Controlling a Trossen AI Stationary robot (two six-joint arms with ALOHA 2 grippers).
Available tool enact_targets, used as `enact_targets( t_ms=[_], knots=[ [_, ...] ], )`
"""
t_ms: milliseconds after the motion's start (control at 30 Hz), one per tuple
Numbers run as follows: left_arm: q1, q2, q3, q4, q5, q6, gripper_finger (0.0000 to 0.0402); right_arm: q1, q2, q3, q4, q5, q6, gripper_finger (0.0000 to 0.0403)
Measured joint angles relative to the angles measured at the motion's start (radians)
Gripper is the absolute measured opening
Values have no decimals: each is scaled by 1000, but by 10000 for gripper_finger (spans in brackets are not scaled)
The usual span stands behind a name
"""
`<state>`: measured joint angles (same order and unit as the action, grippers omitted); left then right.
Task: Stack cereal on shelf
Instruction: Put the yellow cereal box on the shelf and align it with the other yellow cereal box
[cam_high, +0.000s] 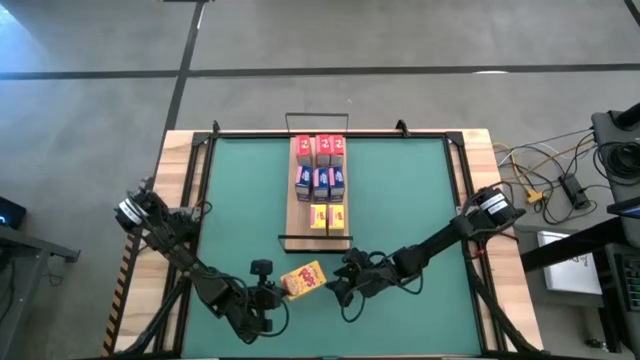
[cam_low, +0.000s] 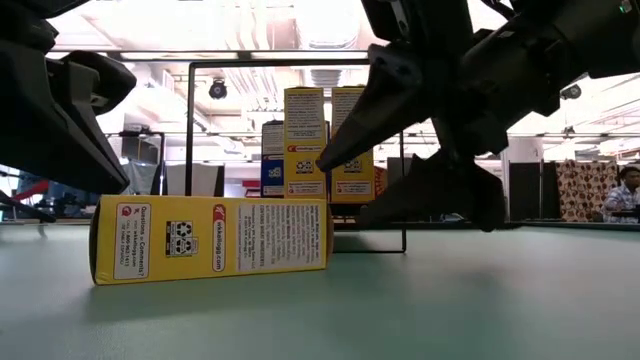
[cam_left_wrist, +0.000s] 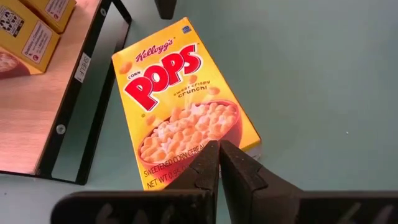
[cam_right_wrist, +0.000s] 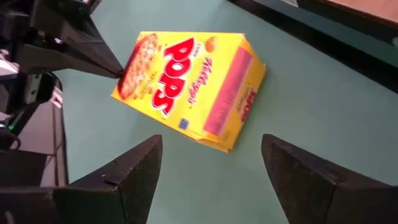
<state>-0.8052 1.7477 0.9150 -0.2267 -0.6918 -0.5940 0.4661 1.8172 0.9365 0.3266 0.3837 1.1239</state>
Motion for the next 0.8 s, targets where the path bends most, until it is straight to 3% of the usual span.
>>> enact_targets(
  t_ms=[800],
  knots=[
    [-28,0,-1,-10,23,-44,0,-31,-5,1,62,-25,11,294]
  ],
)
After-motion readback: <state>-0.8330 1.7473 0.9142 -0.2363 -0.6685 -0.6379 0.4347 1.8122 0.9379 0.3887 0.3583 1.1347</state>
